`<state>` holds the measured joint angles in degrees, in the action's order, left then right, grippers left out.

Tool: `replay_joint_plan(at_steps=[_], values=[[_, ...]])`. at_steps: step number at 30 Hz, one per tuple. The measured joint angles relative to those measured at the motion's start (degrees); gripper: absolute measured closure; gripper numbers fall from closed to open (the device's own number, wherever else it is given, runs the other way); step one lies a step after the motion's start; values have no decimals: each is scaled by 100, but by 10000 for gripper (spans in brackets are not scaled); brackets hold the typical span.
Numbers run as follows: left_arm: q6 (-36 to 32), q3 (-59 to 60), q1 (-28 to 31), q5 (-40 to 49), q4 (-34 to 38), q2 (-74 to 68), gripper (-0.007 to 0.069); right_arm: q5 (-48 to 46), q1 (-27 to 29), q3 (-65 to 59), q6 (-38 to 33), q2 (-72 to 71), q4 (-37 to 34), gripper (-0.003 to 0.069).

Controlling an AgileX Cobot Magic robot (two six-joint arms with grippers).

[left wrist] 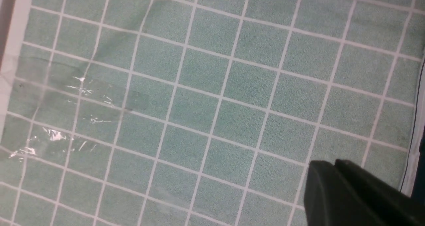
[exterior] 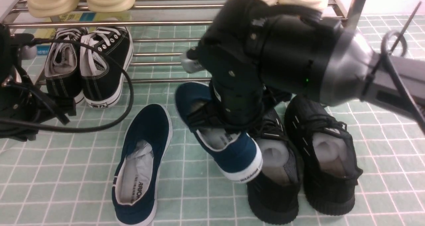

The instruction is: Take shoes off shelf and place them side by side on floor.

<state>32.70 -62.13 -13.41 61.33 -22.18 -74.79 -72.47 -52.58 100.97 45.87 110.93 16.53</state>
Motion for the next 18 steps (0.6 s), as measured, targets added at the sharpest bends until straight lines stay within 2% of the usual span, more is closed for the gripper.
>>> replay_joint_plan(at_steps=[2, 12, 18], values=[[0, 0, 0, 0, -12, 14, 624, 13, 7, -69, 202, 5, -104, 627], [0, 0, 0, 119, -11, 19, 624, 586, -10, -75, 1188, 418, -699, 625], [0, 0, 0, 140, -10, 19, 622, 646, -10, -80, 1426, 771, -1192, 604]])
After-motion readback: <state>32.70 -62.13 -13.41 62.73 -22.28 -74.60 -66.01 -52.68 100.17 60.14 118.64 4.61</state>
